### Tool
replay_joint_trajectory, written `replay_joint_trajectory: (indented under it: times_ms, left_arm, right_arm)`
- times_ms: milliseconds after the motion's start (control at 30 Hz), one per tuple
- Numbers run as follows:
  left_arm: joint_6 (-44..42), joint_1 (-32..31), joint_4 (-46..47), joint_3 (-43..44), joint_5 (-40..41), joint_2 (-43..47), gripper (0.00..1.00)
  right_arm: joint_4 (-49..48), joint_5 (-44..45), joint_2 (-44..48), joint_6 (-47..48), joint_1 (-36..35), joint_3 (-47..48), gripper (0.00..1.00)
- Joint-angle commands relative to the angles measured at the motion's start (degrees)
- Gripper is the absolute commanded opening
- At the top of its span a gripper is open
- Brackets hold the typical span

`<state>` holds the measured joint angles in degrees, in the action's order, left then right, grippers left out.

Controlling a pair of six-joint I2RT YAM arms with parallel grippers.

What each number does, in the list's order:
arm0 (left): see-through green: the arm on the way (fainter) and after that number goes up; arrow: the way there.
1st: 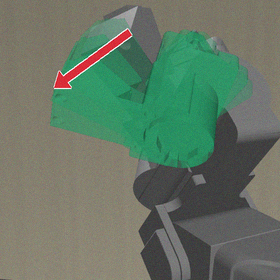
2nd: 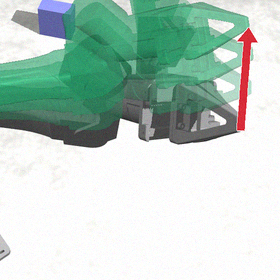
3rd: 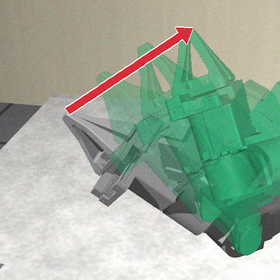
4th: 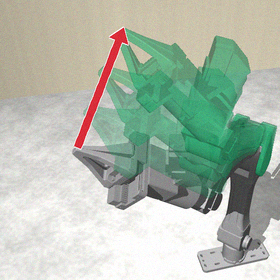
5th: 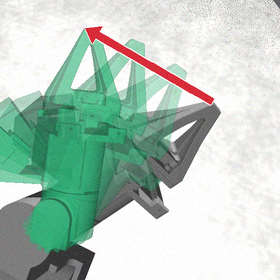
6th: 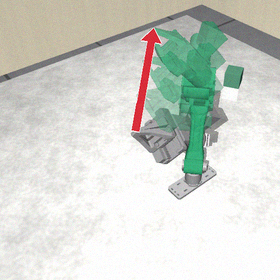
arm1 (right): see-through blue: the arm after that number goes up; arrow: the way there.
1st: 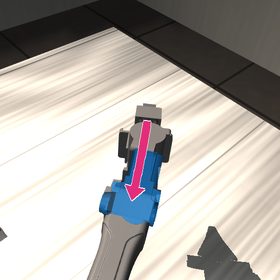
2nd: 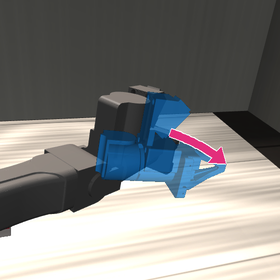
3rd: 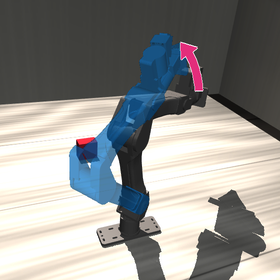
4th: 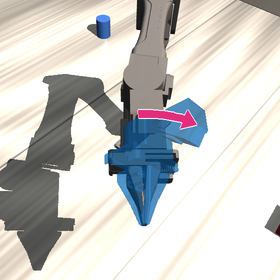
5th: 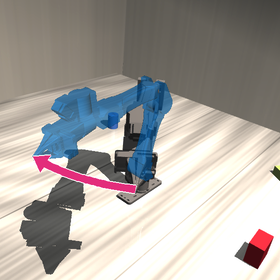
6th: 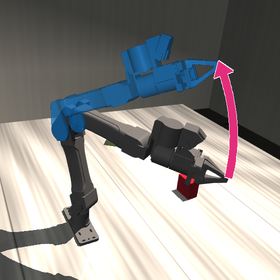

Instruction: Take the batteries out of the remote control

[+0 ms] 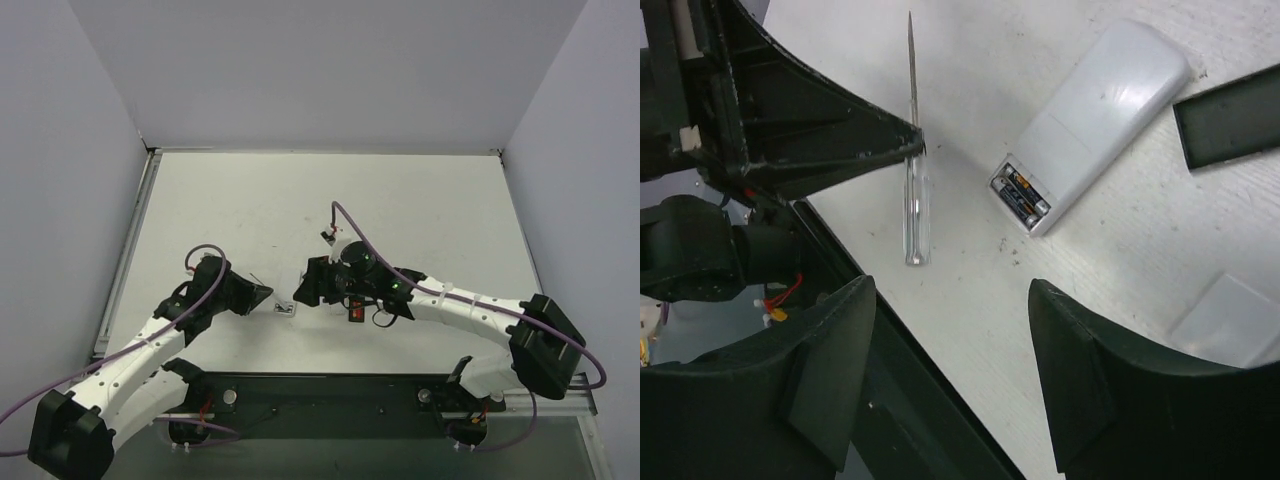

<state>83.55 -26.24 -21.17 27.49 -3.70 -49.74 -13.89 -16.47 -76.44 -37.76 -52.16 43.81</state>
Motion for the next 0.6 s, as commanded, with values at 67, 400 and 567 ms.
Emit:
replay_joint_trajectory:
  times_ms: [67, 400, 567]
  left_arm:
    - [3.90, -3.81, 7.37, 0.82, -1.22, 0.60, 0.00]
    - [6.98, -5.57, 5.79, 0.64, 0.98, 1.05, 0.00]
    - [5.85, -6.10, 5.70, 1.43, 0.63, -0.01, 0.00]
  right_arm:
    - [-6.59, -0.59, -7.56, 3.04, -2.33, 5.40, 0.55]
    - [-0.62, 9.69, -12.85, 7.43, -6.99, 9.54, 0.43]
    - [1.94, 16.29, -11.37, 8.49, -8.66, 9.10, 0.01]
